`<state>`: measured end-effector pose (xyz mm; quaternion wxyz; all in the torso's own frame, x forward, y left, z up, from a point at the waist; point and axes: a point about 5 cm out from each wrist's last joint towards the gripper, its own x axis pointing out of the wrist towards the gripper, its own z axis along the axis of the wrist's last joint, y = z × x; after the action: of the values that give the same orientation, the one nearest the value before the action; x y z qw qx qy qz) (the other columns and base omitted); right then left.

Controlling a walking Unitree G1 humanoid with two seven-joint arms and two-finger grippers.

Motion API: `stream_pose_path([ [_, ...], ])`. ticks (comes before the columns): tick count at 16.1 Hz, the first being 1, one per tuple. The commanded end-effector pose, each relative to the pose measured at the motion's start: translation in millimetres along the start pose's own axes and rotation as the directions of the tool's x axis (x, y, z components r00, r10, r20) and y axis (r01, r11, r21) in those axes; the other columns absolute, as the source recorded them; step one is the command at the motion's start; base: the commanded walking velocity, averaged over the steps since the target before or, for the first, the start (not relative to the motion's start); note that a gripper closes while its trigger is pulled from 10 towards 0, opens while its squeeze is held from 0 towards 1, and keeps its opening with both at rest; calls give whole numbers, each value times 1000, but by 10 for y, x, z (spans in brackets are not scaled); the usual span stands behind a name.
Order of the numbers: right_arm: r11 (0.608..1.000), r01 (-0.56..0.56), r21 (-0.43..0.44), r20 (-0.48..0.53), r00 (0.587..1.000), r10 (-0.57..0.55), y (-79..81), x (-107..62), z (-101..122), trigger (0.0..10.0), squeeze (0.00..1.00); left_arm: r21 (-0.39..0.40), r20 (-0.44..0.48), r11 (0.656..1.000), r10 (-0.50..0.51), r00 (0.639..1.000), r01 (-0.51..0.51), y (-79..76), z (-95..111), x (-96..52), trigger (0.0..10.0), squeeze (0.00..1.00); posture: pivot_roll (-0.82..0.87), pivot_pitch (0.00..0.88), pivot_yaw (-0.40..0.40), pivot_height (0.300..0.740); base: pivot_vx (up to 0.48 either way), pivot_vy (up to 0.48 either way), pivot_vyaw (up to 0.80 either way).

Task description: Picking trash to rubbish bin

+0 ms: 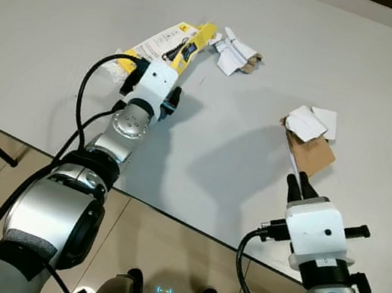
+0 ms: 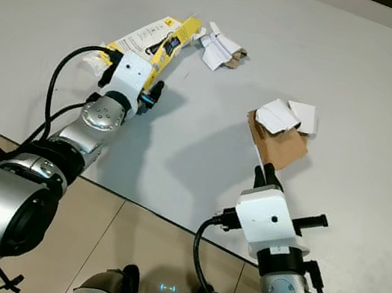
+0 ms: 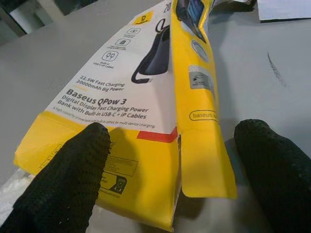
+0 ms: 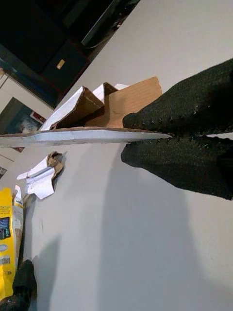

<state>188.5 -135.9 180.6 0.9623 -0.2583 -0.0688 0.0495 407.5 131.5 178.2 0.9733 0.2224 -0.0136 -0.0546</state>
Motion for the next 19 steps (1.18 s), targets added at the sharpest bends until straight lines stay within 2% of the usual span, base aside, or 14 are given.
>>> stream_pose_path([
  [1, 1000, -7, 4, 8, 1000, 7, -15, -40, 45, 10000, 0, 29, -64, 999, -37, 997, 39, -53, -137, -34, 10000, 0, -55, 278, 6, 740, 0, 0, 0],
  [2, 1000, -8, 0, 6, 1000, 8, -13, -42, 43, 10000, 0, 38, -92, 997, -56, 994, 60, -50, -195, -49, 4745, 0, -56, 280, 8, 740, 0, 0, 0],
  [3, 1000, -8, -2, 5, 1000, 8, -11, -44, 42, 10000, 0, 32, -111, 996, -76, 991, 80, -58, -239, -64, 0, 0, -56, 280, 8, 740, 0, 0, 0],
  [9, 1000, -19, -19, 3, 1000, 19, 3, -26, 27, 10000, 0, 17, -129, 994, -102, 986, 105, -68, -322, -98, 0, 0, -51, 275, 9, 740, 0, 0, 0],
  [19, 999, -14, -34, 3, 1000, 15, -18, 1, 7, 10000, 0, -2, -125, 996, -88, 988, 89, -59, -296, -86, 0, 0, -52, 259, 11, 740, 0, 0, 0],
])
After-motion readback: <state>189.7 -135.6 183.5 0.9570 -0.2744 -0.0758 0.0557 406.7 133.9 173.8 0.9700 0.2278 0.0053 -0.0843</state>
